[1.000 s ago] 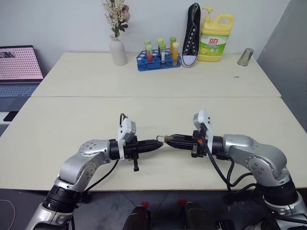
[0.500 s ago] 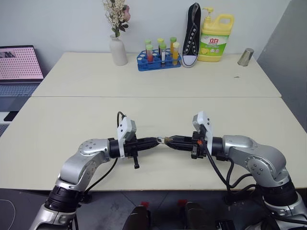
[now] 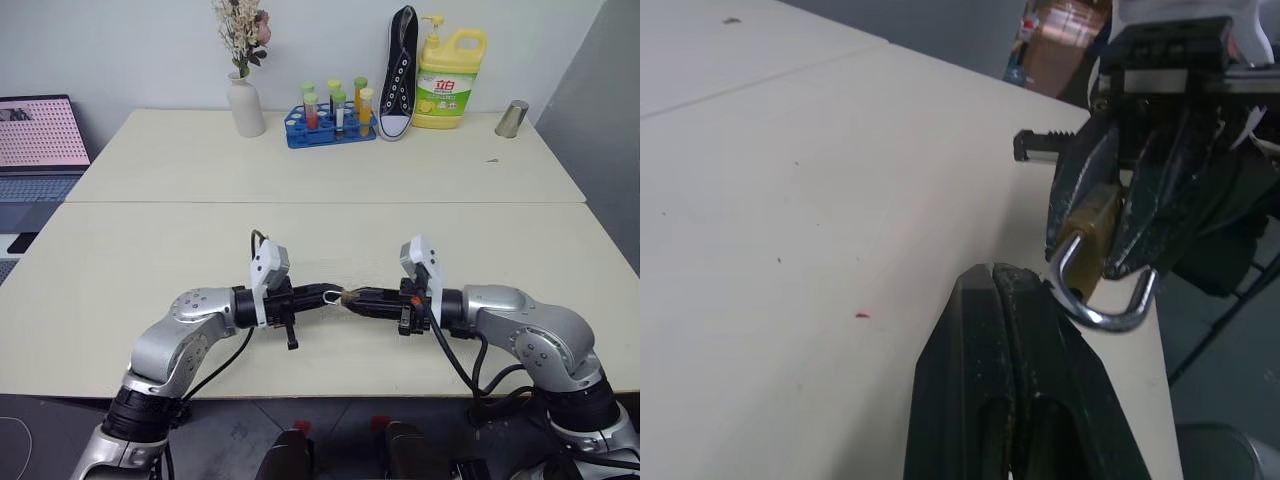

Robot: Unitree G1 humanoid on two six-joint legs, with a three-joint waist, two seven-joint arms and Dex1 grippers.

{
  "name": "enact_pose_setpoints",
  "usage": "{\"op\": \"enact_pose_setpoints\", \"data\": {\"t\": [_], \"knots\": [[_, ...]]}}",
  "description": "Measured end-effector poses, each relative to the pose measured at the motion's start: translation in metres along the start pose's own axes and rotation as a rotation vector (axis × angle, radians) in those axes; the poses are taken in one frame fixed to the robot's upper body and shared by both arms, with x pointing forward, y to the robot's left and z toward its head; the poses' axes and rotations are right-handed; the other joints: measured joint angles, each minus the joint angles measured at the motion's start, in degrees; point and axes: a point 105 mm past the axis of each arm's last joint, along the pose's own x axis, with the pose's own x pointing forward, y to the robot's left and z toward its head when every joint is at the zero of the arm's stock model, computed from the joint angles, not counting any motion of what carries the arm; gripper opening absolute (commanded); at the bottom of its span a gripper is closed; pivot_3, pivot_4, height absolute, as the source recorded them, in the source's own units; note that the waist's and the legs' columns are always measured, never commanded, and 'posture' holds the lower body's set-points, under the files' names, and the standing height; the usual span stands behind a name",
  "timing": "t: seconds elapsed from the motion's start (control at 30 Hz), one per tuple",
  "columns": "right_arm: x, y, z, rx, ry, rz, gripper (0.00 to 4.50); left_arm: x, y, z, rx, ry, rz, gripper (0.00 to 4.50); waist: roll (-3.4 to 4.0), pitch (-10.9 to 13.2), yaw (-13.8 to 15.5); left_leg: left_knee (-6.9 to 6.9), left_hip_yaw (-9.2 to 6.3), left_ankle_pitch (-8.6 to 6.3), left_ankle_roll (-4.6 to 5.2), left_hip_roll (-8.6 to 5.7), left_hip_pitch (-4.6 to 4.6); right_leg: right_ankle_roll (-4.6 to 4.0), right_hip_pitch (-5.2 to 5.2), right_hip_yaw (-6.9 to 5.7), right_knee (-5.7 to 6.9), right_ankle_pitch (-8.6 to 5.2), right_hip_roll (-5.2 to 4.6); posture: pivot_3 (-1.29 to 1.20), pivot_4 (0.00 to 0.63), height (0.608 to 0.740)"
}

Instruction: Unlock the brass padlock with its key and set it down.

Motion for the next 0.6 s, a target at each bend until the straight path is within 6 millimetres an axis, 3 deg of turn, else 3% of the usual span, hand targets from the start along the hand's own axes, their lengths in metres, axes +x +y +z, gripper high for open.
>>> {"op": "enact_pose_setpoints", "data": {"t": [0.37, 0.6], "knots": [[0.0, -0.001, 0.0, -0.007, 0.001, -0.009, 0.14, -0.003, -0.005, -0.002, -0.036, 0.025, -0.029, 0.0, 0.0, 0.0, 0.04, 0.0, -0.01, 0.0, 0.0, 0.0, 0.0, 0.0, 0.0, -0.01, -0.01, 0.0, 0.0, 0.0, 0.15, 0.74], [0.0, -0.001, -0.001, -0.006, 0.002, -0.008, 0.14, -0.007, -0.008, 0.009, -0.125, -0.031, -0.052, 0.0, 0.0, 0.0, 0.0, 0.0, -0.01, 0.0, 0.0, 0.01, 0.0, 0.0, 0.0, -0.01, 0.0, 0.0, 0.0, 0.0, 0.15, 0.74]]}}
